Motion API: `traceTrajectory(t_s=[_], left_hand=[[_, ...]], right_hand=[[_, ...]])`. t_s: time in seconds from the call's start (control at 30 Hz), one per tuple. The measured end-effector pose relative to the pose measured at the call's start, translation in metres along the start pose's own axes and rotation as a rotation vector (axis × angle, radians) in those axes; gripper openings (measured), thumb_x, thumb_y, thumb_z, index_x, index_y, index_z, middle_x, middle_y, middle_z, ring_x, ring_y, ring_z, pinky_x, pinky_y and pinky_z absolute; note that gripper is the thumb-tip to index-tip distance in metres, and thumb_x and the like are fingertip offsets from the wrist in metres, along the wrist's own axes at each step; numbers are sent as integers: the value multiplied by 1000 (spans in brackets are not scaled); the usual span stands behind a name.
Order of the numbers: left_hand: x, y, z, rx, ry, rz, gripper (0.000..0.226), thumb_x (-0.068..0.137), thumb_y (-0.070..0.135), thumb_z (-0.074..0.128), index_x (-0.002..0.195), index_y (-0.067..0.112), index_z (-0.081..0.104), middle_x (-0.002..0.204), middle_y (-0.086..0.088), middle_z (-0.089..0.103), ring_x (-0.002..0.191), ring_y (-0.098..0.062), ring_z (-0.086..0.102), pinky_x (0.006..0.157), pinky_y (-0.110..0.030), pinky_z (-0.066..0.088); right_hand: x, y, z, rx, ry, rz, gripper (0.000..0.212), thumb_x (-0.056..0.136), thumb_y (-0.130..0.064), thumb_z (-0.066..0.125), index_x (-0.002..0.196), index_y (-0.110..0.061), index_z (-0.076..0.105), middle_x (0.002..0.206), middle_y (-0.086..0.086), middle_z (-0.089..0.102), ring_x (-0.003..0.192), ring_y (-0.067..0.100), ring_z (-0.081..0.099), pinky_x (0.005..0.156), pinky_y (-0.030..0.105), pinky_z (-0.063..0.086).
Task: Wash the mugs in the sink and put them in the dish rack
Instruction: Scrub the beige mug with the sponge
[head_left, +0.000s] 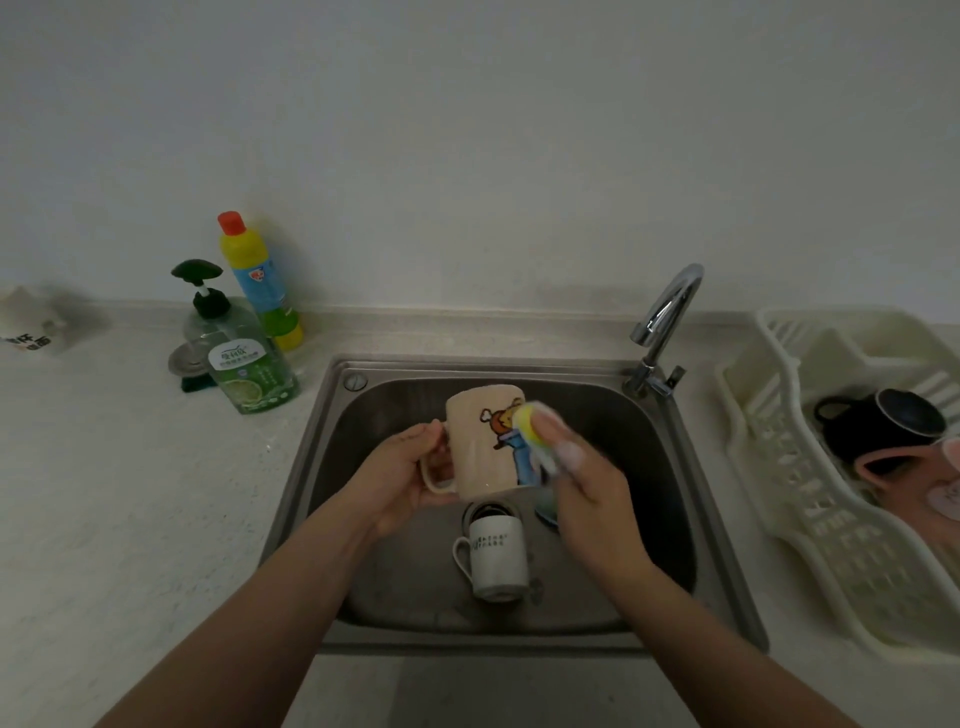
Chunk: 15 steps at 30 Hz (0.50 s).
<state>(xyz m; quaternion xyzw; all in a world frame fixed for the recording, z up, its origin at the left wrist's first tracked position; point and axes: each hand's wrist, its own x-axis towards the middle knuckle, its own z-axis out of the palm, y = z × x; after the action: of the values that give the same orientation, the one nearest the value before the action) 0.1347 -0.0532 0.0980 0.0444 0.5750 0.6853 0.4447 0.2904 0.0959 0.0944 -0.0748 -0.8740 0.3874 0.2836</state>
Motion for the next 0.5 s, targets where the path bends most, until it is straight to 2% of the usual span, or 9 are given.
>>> traceTrajectory(t_s=[0.07,0.1,0.13,0.17,0.23,0.3,0.33,0.43,0.5], left_hand=[[-2,2,6,28,9,-2,24,103,25,44,99,10,63,88,-10,70,78,-22,70,67,-41,60],[-2,4,7,37,33,2,24,102,25,45,100,9,63,90,-12,69,77,-22,70,65,-41,61],[-2,6,6,59,62,10,24,102,24,46,100,8,63,91,-13,69,76,-22,70,61,-40,61],[-3,7,6,93,91,27,24,102,24,46,99,7,63,93,-15,70,76,-22,71,58,-39,60],[-2,9,7,170,140,58,23,102,21,49,92,6,62,96,-19,69,78,-25,70,57,-39,59],[-1,9,14,217,173,64,21,100,19,53,91,1,59,94,-22,66,78,-28,68,58,-44,60],[-1,8,17,244,191,68,20,100,18,54,93,0,59,92,-22,64,77,-28,67,60,-47,61],[1,8,14,381,256,83,21,98,22,57,89,3,60,83,-16,64,77,-26,66,72,-61,57],[1,7,11,481,270,107,25,97,24,58,85,3,62,82,-17,66,80,-30,68,74,-61,57]], right_hand=[[12,-7,1,-72,20,-41,35,103,-14,43,133,-28,54,130,-20,58,121,2,55,98,29,50],[10,-10,0,-40,-23,-30,37,103,-14,39,134,-30,52,133,-24,54,124,-1,50,101,23,45],[3,-9,-2,-161,-84,-117,42,100,-11,37,137,-29,50,140,-20,50,130,2,46,106,24,41],[-7,-5,-2,-254,-136,-208,47,95,-8,40,137,-25,51,144,-10,48,135,10,43,108,30,40],[-7,4,1,-477,-230,-345,54,79,-3,64,131,-16,58,142,2,52,135,21,43,103,42,46],[17,2,10,-625,-307,-284,73,58,-5,86,126,-14,63,136,5,57,131,25,49,98,48,48],[24,-3,12,-684,-356,-275,77,52,-9,90,125,-14,64,135,6,58,129,25,50,100,47,45],[9,1,15,-675,-434,-487,66,54,-19,89,117,-16,70,128,4,63,123,23,56,104,40,43],[1,9,11,-615,-395,-548,56,60,-18,85,114,-16,71,126,3,65,121,23,59,112,36,34]])
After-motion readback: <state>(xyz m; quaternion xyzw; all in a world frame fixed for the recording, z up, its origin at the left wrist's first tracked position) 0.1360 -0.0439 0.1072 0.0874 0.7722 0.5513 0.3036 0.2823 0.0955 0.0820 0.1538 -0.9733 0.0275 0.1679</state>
